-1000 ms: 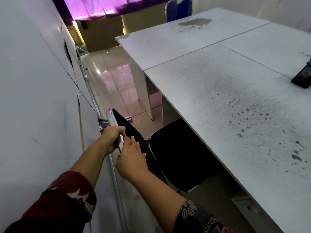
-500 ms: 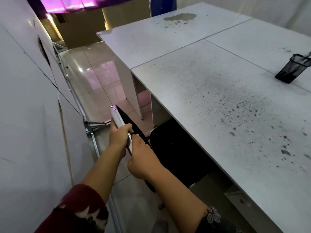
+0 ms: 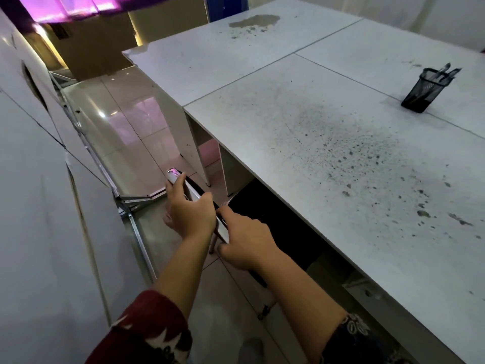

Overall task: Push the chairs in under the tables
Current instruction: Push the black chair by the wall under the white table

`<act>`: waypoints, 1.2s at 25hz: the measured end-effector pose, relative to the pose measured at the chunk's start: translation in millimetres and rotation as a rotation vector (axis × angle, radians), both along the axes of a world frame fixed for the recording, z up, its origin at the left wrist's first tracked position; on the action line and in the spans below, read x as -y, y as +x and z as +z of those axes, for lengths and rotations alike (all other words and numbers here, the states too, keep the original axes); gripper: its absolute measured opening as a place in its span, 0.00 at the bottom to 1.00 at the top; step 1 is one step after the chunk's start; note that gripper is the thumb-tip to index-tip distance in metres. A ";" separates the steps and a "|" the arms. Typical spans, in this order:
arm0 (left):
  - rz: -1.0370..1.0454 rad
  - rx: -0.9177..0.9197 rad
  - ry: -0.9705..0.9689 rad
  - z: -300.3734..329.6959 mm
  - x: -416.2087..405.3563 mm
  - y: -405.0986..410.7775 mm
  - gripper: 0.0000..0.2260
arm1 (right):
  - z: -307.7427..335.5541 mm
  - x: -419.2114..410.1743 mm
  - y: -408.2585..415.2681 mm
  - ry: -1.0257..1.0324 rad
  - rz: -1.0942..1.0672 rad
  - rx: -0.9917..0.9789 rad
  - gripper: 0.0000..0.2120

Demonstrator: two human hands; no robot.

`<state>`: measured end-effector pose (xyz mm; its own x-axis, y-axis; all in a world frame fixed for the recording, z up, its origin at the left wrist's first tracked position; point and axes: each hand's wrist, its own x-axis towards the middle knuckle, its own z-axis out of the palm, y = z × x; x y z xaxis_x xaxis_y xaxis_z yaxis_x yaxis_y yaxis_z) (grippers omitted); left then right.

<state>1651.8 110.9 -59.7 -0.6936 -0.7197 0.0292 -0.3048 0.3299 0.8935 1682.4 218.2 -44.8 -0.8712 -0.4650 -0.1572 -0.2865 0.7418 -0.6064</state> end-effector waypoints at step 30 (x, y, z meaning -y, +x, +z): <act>-0.683 0.046 -0.503 -11.0 -4.8 -81.5 0.20 | -19.8 -77.8 -26.2 -0.296 -0.290 -0.145 0.24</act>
<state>1570.3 115.7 -70.7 -0.9795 -0.0513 0.1948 0.0735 0.8093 0.5827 1656.2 296.0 -64.5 -0.9756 -0.2048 0.0793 -0.1898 0.6047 -0.7735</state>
